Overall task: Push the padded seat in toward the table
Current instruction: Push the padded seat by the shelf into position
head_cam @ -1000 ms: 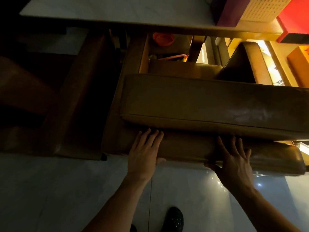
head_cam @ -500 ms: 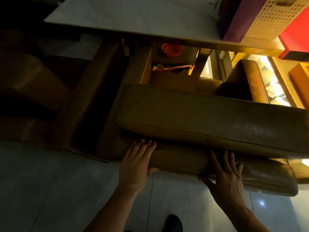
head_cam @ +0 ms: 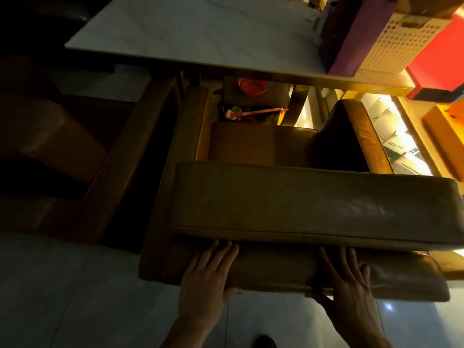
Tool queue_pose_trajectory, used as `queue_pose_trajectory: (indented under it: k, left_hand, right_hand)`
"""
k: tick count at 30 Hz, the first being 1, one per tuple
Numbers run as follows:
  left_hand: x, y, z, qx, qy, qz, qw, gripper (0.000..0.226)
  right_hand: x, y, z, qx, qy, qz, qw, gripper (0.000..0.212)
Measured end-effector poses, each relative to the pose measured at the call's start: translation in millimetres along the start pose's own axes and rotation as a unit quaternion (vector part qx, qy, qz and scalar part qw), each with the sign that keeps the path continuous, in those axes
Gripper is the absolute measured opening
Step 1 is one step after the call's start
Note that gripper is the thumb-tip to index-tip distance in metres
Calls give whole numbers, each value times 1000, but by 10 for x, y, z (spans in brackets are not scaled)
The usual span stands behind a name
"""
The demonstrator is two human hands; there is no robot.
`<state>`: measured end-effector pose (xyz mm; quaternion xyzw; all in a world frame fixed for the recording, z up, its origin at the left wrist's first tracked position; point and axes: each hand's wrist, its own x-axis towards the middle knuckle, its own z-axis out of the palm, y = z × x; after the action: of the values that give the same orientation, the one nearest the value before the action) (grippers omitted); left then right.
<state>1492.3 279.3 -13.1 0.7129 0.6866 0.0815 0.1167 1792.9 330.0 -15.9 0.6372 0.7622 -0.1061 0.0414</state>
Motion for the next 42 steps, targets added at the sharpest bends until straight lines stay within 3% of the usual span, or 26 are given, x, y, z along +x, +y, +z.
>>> queue_pose_trajectory:
  k: [14, 42]
  left_hand:
    - [671, -629, -195, -8, 21, -17, 1000, 90]
    - [432, -616, -186, -45, 33, -35, 998, 89]
  right_hand:
    - [632, -644, -104, 6, 10, 9, 1000, 99]
    - [350, -725, -23, 7, 54, -10, 998, 90]
